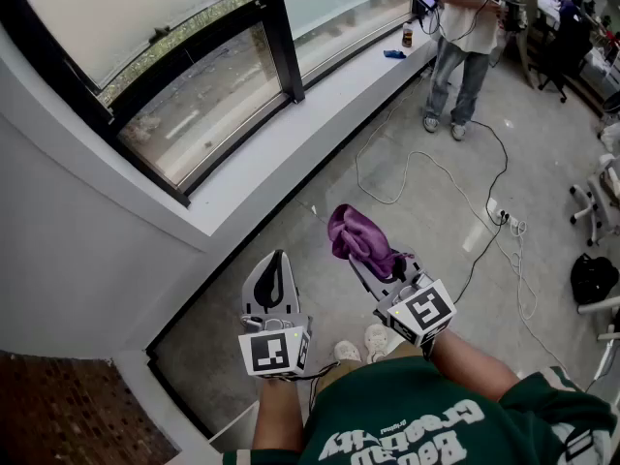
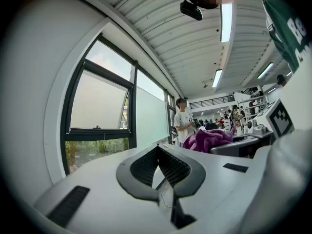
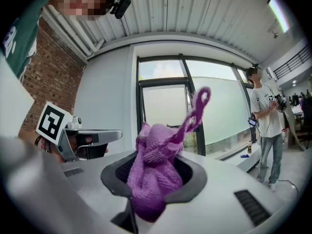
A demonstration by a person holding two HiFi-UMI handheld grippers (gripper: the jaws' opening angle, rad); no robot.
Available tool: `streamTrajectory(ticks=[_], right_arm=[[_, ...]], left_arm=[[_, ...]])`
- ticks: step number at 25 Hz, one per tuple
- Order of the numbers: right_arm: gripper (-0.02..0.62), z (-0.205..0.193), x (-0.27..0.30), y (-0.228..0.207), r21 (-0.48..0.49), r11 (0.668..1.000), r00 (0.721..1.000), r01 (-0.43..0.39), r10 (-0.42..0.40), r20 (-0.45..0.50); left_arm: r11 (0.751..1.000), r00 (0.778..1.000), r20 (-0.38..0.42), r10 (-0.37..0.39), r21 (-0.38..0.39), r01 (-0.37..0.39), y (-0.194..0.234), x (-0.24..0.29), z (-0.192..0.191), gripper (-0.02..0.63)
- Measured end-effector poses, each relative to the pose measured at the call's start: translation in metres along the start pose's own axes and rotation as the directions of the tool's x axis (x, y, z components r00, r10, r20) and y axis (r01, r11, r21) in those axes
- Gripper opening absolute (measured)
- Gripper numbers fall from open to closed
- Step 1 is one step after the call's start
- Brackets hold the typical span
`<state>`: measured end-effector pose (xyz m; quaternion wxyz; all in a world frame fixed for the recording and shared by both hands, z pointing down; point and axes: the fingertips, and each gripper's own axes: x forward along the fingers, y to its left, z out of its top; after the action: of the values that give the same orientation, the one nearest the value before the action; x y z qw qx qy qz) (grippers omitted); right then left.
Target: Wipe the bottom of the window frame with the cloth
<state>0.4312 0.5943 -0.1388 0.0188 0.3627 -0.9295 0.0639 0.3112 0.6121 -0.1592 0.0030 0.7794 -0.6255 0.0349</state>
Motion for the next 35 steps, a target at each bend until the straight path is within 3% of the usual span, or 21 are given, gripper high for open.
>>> streamTrajectory(ticks=[15, 22, 35], right_arm=[[0.126, -0.002, -0.015, -0.01, 0.001, 1.0, 0.999, -0.029, 0.029, 0.027], [0.126, -0.011, -0.016, -0.019, 0.011, 0.999, 0.999, -0.049, 0.049, 0.005], [0.126, 0.004, -0.019, -0.051, 0.007, 0.996, 0.994, -0.091, 0.09, 0.063]], left_arm=[[0.999, 1.0, -0.003, 0.007, 0.034, -0.007, -0.021, 0.004, 0.005, 0.009], [0.997, 0.998, -0.042, 0.05, 0.054, -0.048, -0.021, 0.011, -0.003, 0.009], [0.99, 0.994, 0.021, 0.109, 0.087, -0.111, -0.037, 0.03, 0.016, 0.009]])
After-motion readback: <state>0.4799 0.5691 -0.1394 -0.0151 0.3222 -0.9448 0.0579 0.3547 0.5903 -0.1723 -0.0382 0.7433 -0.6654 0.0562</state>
